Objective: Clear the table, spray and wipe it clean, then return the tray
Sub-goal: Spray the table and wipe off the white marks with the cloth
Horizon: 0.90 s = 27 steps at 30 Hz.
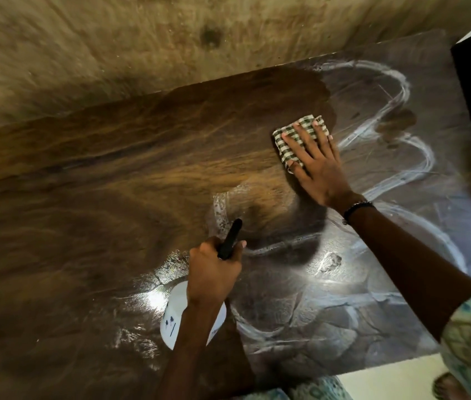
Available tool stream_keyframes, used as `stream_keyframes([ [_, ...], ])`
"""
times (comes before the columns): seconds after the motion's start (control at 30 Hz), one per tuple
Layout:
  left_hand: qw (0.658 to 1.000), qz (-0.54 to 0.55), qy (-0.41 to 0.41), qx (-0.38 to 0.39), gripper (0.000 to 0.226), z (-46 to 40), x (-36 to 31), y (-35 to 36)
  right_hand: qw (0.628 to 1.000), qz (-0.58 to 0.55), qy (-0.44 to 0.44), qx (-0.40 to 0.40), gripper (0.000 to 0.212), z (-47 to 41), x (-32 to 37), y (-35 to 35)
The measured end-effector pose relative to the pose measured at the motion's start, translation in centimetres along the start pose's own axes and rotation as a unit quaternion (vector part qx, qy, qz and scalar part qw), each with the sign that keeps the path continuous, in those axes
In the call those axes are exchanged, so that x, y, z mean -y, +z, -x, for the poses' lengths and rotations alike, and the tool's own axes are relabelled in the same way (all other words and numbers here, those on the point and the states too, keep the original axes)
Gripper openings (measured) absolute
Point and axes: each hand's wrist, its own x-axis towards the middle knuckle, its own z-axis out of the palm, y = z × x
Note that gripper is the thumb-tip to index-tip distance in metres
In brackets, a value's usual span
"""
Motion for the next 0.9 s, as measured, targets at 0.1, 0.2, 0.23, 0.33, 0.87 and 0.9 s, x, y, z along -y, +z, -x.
stream_keyframes([
  [0.1, 1.000, 0.004, -0.025, -0.016, 0.035, 0.0, 0.1, -0.7, 0.999, -0.019, 0.025, -0.017, 0.056, 0.7, 2.2, 1.0],
  [0.2, 0.999, 0.023, -0.030, -0.008, 0.031, 0.2, 0.1, -1.4, 1.000, -0.015, -0.004, -0.019, 0.056, 1.5, 6.3, 2.4],
  [0.23, 0.999, 0.034, -0.038, -0.012, 0.026, 0.4, 0.0, -1.6, 0.999, -0.010, -0.028, -0.021, 0.056, 1.8, 8.0, 3.0],
  [0.33, 0.996, 0.066, -0.060, -0.023, 0.021, 0.9, -0.6, -2.4, 0.992, -0.025, -0.127, -0.004, 0.054, 3.8, 13.1, 5.1],
  [0.87, 0.998, 0.035, -0.041, 0.038, 0.036, 2.5, 2.8, -4.6, 0.992, -0.015, 0.121, -0.020, 0.064, 3.2, 9.4, 2.4],
  [0.9, 0.998, 0.029, -0.039, 0.043, 0.035, 2.4, 3.0, -4.5, 0.995, -0.008, 0.096, -0.016, 0.062, 3.1, 11.0, 3.0],
])
